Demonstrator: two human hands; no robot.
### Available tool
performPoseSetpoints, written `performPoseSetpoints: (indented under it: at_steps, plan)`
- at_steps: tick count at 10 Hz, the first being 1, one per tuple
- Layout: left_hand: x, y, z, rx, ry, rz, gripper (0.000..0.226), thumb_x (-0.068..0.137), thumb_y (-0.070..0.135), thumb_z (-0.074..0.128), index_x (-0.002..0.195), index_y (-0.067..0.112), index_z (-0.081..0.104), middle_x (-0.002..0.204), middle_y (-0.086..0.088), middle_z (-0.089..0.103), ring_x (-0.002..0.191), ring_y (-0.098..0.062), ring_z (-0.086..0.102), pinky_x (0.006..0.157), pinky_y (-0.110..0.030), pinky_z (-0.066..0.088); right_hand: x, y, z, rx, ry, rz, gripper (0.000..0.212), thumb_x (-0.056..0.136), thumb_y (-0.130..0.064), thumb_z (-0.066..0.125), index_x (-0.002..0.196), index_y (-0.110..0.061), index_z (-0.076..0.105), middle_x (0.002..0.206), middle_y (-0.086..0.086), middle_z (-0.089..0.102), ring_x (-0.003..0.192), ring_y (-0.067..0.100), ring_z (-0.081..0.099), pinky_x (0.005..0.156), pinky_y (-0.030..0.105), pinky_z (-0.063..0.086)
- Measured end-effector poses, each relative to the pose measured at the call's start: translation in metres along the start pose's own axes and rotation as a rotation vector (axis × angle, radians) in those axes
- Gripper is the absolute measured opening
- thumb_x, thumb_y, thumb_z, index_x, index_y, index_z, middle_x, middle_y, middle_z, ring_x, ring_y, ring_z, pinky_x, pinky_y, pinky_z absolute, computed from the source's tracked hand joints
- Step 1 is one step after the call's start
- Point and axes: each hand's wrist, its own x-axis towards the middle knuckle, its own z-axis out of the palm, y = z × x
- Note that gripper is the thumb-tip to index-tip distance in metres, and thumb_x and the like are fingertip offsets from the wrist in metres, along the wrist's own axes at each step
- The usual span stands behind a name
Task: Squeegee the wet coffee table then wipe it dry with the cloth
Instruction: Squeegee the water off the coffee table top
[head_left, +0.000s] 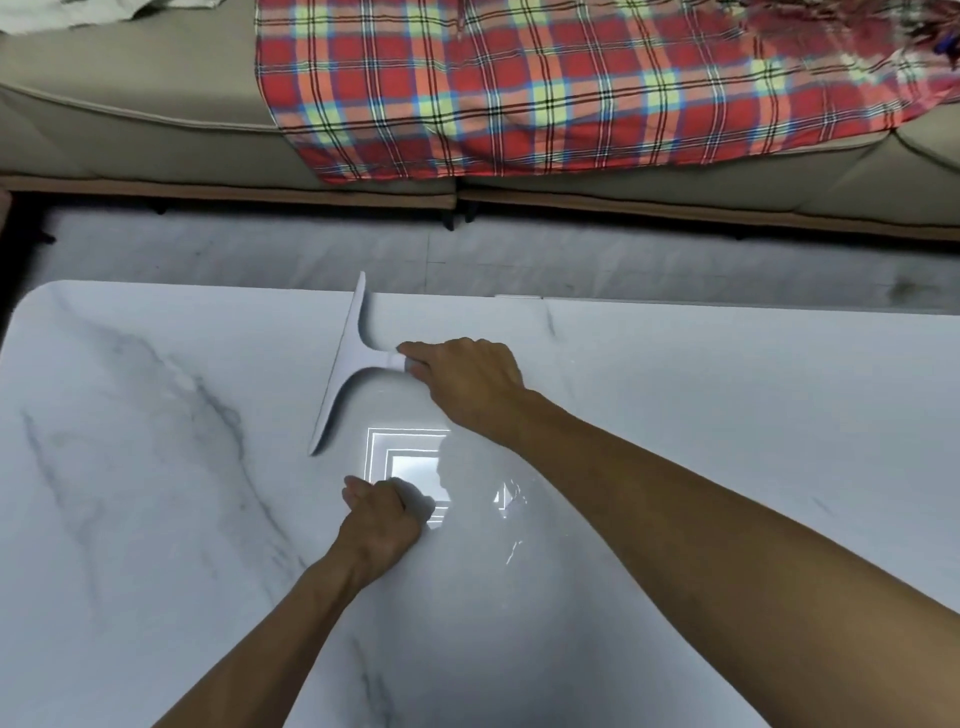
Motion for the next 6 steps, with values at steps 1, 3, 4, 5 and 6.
performPoseSetpoints:
  at_steps: [1, 3, 4, 5, 6]
  plan:
    - [0.003, -0.003, 0.002, 0.019, 0.015, -0.017, 0.024, 0.091, 0.009, 0.047, 0.085, 0.031, 0.043, 0.156, -0.018, 0.014, 0.141, -0.038, 0.025, 0.090, -0.033, 0.030, 0.002, 0.009, 0.004, 0.018, -0.018, 0.013, 0.031, 0.102, -0.030, 0.037, 0.127, -0.040, 0.050, 0.099, 0.006, 0.068, 0.089, 0.033, 0.063, 0.068, 0.034, 0.040]
    - [0.003, -0.001, 0.002, 0.015, 0.088, -0.007, 0.050, 0.091, 0.009, 0.049, 0.064, 0.034, 0.015, 0.153, -0.017, 0.020, 0.111, -0.023, 0.031, 0.085, -0.028, 0.019, -0.037, 0.058, -0.006, -0.005, 0.025, 0.094, 0.034, 0.103, -0.037, 0.028, 0.133, -0.044, 0.044, 0.099, 0.006, 0.068, 0.091, 0.035, 0.063, 0.069, 0.035, 0.037]
    - [0.001, 0.006, 0.002, 0.019, 0.098, 0.007, 0.049, 0.090, 0.012, 0.051, 0.063, 0.034, 0.016, 0.153, -0.016, 0.019, 0.102, -0.020, 0.012, 0.084, -0.029, 0.018, -0.098, 0.109, -0.017, -0.061, 0.022, 0.256, 0.035, 0.104, -0.040, 0.025, 0.134, -0.045, 0.041, 0.096, 0.002, 0.070, 0.086, 0.034, 0.063, 0.069, 0.036, 0.042]
    - [-0.003, 0.011, 0.001, 0.018, 0.084, 0.011, 0.049, 0.090, 0.016, 0.053, 0.063, 0.034, 0.016, 0.153, -0.017, 0.020, 0.102, -0.020, 0.010, 0.084, -0.030, 0.017, -0.160, 0.137, -0.029, -0.146, 0.001, 0.373, 0.033, 0.104, -0.038, 0.024, 0.124, -0.038, 0.049, 0.076, -0.002, 0.066, 0.069, 0.030, 0.060, 0.065, 0.036, 0.048]
    - [-0.009, 0.011, 0.004, 0.005, 0.092, 0.037, 0.049, 0.088, 0.017, 0.056, 0.064, 0.034, 0.017, 0.152, -0.015, 0.021, 0.102, -0.019, 0.010, 0.085, -0.030, 0.017, -0.170, 0.141, -0.035, -0.159, 0.015, 0.372, 0.033, 0.103, -0.038, 0.022, 0.124, -0.037, 0.049, 0.077, -0.001, 0.065, 0.069, 0.030, 0.059, 0.065, 0.036, 0.047]
